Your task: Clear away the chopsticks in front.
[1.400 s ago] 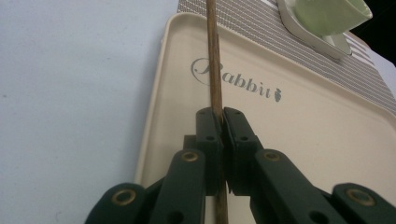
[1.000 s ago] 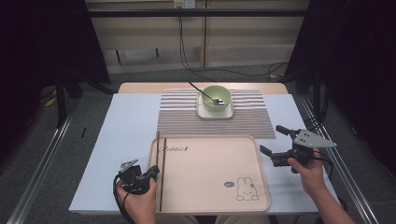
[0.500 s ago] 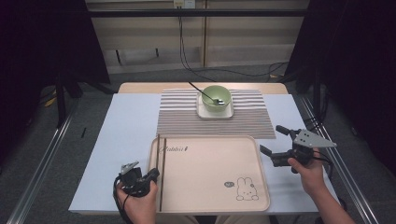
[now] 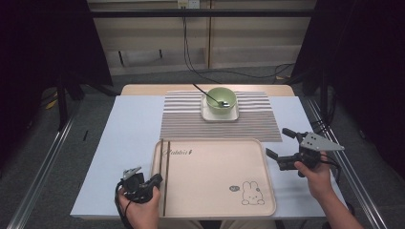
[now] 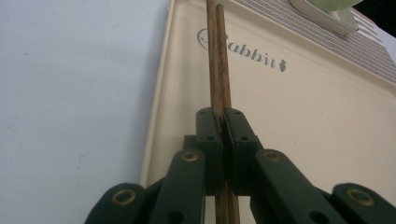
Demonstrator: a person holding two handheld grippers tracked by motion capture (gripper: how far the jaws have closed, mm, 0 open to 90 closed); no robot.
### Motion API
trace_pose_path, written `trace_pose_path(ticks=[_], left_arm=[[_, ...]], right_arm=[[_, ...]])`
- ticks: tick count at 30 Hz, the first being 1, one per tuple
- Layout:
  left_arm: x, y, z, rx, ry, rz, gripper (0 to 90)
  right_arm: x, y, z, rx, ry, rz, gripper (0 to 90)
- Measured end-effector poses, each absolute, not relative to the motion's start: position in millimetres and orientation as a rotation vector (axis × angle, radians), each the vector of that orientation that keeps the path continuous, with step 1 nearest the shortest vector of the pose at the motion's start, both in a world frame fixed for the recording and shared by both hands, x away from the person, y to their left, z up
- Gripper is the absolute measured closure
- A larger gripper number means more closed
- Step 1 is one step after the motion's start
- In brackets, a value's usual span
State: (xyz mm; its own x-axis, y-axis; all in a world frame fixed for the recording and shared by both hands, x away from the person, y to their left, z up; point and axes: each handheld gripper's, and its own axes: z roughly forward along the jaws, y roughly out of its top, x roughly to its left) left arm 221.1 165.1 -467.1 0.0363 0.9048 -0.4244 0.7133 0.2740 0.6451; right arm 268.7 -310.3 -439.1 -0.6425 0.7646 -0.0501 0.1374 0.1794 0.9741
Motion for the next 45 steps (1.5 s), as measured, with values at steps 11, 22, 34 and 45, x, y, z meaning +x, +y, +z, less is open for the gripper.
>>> trace_pose_path(ticks=[11, 22, 34, 45], left_arm=[[220.6, 165.1, -469.0, 1.495, 1.737, 0.296, 85.8], [223.9, 163.4, -471.0, 1.516, 1.73, 0.278, 85.7], [225.7, 160.9, -474.7, 1.52, 1.746, 0.255, 85.7], [226.8, 159.1, -474.8, 1.517, 1.738, 0.247, 84.3]], right_arm=[[268.5, -309.9, -439.1, 0.853, 1.909, 1.494, 2.8], [268.5, -309.9, -438.9, 0.854, 1.905, 1.494, 2.9], [268.6, -310.1, -439.0, 0.849, 1.915, 1.496, 2.9], [268.4, -310.2, -438.9, 0.848, 1.917, 1.496, 2.9]])
